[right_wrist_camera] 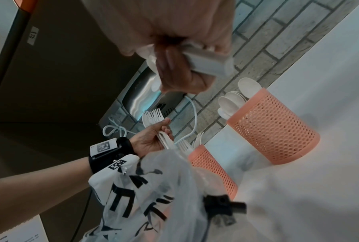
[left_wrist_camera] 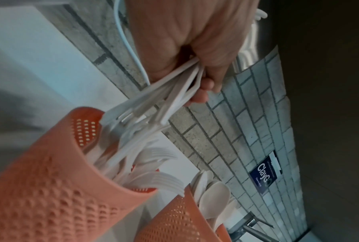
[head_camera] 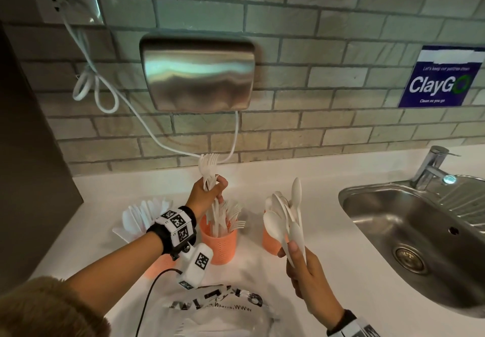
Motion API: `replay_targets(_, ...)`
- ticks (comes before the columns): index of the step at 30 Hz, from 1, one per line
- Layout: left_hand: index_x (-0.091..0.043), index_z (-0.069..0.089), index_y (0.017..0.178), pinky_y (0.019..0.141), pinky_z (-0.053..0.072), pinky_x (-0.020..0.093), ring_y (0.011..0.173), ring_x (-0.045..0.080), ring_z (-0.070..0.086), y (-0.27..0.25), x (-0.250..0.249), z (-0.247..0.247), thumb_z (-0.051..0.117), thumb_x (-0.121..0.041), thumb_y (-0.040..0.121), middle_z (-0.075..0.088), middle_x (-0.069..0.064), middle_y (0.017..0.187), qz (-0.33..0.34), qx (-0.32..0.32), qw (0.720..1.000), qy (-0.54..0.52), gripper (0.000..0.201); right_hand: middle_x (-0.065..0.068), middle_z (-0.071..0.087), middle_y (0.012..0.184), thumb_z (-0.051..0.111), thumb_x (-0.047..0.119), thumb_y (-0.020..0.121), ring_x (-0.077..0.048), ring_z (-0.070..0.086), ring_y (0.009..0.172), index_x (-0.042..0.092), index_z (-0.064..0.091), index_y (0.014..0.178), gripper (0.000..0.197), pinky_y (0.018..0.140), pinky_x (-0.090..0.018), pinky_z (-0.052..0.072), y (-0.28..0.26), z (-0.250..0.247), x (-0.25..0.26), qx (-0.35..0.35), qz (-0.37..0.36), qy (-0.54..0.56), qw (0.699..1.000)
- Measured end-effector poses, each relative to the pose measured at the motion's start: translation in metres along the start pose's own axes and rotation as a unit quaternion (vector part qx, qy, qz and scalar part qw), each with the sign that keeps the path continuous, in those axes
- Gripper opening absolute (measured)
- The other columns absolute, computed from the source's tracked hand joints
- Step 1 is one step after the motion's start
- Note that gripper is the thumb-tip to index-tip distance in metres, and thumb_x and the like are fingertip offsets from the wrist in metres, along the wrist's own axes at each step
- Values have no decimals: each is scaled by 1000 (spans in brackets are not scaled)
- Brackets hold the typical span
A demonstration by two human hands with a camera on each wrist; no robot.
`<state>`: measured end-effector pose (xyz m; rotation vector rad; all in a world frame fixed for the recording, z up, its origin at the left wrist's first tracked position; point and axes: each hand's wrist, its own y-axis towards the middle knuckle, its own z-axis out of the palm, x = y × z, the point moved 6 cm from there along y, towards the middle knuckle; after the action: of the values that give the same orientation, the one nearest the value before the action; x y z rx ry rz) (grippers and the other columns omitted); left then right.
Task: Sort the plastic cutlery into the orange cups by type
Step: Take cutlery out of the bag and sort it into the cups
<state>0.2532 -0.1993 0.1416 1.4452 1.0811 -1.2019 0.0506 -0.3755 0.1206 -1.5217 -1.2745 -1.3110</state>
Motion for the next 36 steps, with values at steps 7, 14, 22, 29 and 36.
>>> replay_targets(7,-16,55,79,65,48,25,54,7,60,-4,19,1,71,-2,77,59,3,66,-56,16,998,6,21,8,29,47,39,94,49,-4,25,39,11,53,80,90,39,-14,23,-2,-7,0,-9,0,14,1000)
replay_targets(14,-18,42,113,72,45,17,80,14,56,-12,14,-4,73,6,72,58,4,82,-13,25,998,51,57,7,27,51,41,92,53,-5,21,40,28,54,67,66,39,-17,22,-1,-3,4,-8,-13,34,999)
replay_targets(22,-7,44,134,106,31,27,130,25,41,-26,-1,11,36,-25,99,43,13,141,64,73,920,381,40,8,28,49,43,87,57,-3,23,39,29,54,75,62,38,-15,23,-2,3,8,0,-20,53,998)
replay_targets(29,-1,-10,146,118,7,42,145,35,-5,-54,22,24,33,-60,90,-9,19,156,-102,164,830,523,92,3,26,54,36,72,67,-7,20,42,36,40,90,43,37,-18,22,-6,1,11,-5,-23,51,998)
replay_targets(36,-7,-9,147,118,0,43,145,30,-12,-55,14,25,28,-60,91,-14,14,157,-114,198,823,519,86,7,30,52,43,65,68,-3,23,39,37,46,81,31,35,-14,22,-6,-1,18,-7,-60,71,996)
